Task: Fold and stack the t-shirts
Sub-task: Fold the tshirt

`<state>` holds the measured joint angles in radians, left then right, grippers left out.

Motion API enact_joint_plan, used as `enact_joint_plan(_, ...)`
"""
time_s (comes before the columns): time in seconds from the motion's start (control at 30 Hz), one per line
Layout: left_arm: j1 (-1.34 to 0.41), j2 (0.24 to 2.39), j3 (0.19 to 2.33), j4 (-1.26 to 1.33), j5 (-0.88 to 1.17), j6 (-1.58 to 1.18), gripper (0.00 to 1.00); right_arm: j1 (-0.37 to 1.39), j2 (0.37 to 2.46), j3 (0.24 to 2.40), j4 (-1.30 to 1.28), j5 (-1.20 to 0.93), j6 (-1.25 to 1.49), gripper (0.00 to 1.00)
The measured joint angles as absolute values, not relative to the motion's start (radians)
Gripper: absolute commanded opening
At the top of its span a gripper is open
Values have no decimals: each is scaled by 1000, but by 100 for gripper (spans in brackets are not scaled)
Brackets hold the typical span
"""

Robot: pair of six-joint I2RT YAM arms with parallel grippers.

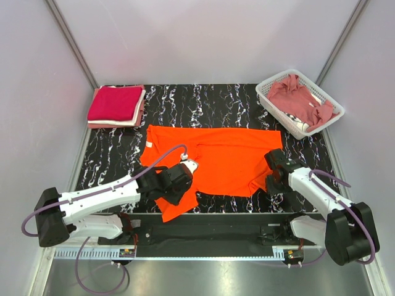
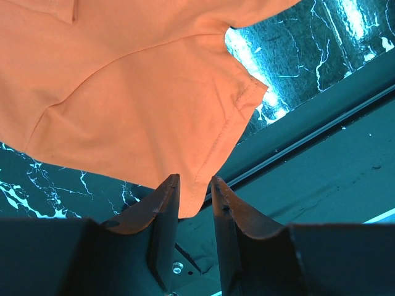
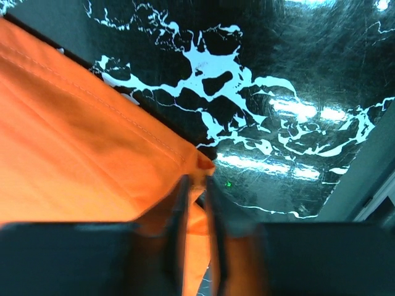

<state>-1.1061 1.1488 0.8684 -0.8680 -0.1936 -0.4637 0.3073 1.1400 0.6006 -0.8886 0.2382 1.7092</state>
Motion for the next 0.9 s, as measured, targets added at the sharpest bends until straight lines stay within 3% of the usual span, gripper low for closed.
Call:
enact_joint_plan(0.03, -1106, 1149, 869, -870, -194, -464, 33, 307, 1140, 601, -889, 244, 1714, 7)
enact_joint_plan(0.1, -1107, 1145, 869, -873, -194, -464, 33, 307, 1139, 601, -889, 248, 1723, 0)
enact_joint_plan(0.47, -1108, 1113, 898, -898, -195, -453, 35, 307, 985, 603, -910, 349, 1676, 0)
enact_joint_plan(0.9, -1188, 1282, 947, -921, -169, -421, 36, 307, 938, 656, -914, 451, 1536, 0)
